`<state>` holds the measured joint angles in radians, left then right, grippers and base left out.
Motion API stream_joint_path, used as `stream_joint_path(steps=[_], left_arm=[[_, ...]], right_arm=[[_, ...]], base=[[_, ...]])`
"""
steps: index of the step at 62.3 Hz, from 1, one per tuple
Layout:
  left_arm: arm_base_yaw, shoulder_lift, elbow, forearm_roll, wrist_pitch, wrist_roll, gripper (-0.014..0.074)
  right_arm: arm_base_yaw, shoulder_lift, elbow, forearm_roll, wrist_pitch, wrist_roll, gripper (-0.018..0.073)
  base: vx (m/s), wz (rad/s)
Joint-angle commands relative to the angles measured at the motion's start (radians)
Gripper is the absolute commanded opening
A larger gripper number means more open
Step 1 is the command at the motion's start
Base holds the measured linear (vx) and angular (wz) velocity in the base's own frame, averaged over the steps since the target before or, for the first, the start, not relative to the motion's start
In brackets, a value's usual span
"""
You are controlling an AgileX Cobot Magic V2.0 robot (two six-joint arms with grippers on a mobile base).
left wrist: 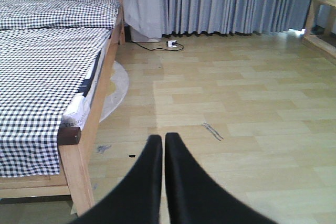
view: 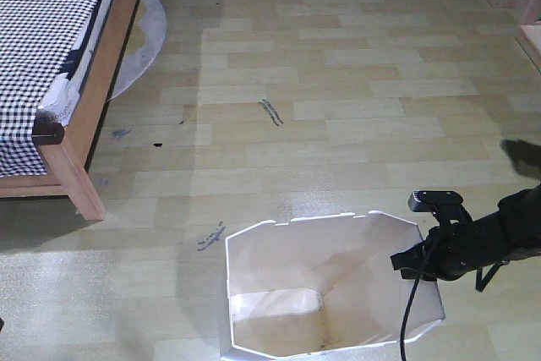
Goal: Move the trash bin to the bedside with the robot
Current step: 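Carry the held bin forward across the floor toward the curtains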
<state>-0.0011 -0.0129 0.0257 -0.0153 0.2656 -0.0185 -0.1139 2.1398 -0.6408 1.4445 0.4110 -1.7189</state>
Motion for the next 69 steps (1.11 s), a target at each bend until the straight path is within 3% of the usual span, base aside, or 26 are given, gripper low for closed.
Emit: stream_joint_path(steps=[1,69], left_arm=[[-0.003,-0.014,0.019,-0.003,-0.069,-0.004,-0.0006],[-0.003,-0.014,0.019,-0.003,-0.069,-0.004,-0.0006]], right_arm=[[-0.002,-0.062,-0.01,0.031,0.199,0.004,-0.0005],[-0.002,-0.062,-0.01,0.031,0.199,0.004,-0.0005]], base=[[0.18,0.13],[0.2,0.03]])
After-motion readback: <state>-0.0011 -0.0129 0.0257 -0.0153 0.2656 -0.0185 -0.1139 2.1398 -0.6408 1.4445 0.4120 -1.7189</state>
